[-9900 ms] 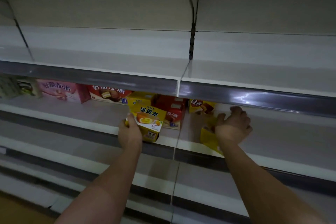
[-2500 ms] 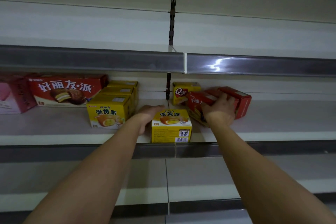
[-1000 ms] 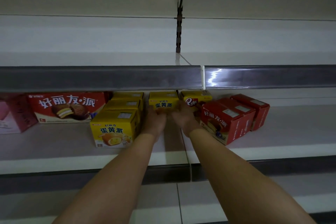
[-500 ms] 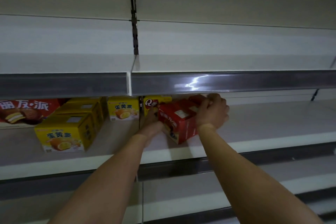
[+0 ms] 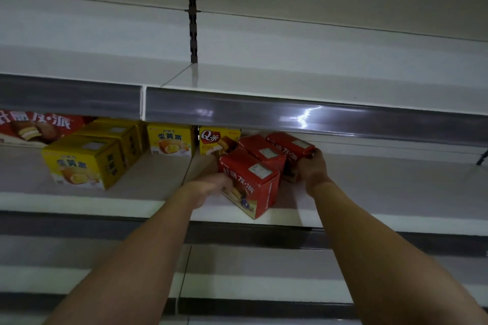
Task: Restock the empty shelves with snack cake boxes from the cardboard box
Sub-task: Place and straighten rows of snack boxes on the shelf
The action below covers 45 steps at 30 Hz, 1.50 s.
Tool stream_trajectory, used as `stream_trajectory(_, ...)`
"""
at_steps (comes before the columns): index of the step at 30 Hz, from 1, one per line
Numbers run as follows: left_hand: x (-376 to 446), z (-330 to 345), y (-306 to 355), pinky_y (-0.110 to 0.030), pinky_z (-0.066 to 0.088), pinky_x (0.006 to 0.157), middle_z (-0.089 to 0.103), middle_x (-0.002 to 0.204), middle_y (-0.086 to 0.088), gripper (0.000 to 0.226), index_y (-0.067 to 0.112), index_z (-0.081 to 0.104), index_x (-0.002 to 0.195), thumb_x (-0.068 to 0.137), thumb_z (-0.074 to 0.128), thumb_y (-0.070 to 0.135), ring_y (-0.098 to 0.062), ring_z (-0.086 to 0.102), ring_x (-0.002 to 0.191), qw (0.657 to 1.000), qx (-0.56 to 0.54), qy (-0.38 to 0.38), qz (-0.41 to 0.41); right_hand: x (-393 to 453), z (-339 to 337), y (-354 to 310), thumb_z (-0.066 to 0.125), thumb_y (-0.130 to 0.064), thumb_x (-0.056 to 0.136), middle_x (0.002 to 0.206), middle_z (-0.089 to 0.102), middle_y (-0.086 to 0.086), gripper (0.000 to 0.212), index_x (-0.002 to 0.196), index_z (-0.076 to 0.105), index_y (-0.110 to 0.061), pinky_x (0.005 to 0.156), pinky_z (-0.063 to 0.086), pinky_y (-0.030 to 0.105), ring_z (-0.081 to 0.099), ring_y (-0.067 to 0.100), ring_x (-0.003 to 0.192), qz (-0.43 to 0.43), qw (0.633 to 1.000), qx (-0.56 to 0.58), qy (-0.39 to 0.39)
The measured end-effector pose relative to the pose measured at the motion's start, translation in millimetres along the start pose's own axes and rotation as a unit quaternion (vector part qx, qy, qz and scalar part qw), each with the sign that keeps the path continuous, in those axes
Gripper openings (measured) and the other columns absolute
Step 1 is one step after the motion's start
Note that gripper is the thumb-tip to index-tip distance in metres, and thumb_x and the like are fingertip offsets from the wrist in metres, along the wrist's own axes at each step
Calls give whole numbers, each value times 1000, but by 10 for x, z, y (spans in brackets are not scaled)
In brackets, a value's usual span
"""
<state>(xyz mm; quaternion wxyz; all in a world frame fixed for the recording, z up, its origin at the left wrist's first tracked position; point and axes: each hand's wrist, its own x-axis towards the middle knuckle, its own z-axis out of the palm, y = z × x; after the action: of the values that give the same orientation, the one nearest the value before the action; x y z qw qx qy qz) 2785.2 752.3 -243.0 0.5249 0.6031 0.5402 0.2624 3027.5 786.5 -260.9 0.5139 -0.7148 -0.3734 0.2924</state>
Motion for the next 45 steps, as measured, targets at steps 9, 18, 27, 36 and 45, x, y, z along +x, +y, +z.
stream_trajectory(9, 22, -30, -52, -45, 43, 103, 62, 117, -13, 40, 7, 57, 115, 77, 60, -5, -27, 56, 113, 1000, 17, -5, 8, -40, 112, -329, 54, -17, 96, 146, 40, 14, 58, 149, 29, -15, 99, 44, 35, 49, 30, 126, -5, 995, 97, -28)
stream_trajectory(18, 25, 44, 60, -41, 46, 96, 62, 120, -21, 45, -5, 52, 120, 76, 51, -15, -34, 57, 114, 997, -66, -19, 20, -464, 102, -719, 52, -80, 71, 100, 71, -3, 61, 91, 73, -26, 89, 47, 35, 64, 19, 98, -245, 931, -267, -47)
stream_trajectory(27, -77, 66, 81, -51, 44, 101, 64, 115, -23, 57, -2, 56, 116, 60, 60, -7, -38, 59, 111, 995, -102, -11, -3, -522, -20, -963, 63, -51, 84, 149, 38, 5, 72, 144, 40, -17, 104, 40, 33, 41, 24, 132, -197, 840, -424, -276)
stream_trajectory(36, -46, 77, 20, -30, 48, 77, 63, 96, -12, 29, 7, 54, 90, 76, 47, -18, -25, 58, 93, 995, -97, -6, -6, -502, 5, -881, 64, -39, 86, 148, 39, 7, 68, 145, 37, -20, 101, 40, 30, 44, 24, 129, -191, 843, -440, -242)
stream_trajectory(45, 75, 163, 19, -46, 45, 100, 64, 113, -9, 79, 19, 42, 132, 66, 68, -15, -25, 58, 110, 994, -88, 25, 51, -166, -99, -475, 60, -15, 85, 145, 41, 11, 58, 141, 43, -18, 109, 35, 41, 35, 34, 132, -247, 886, -385, -70)
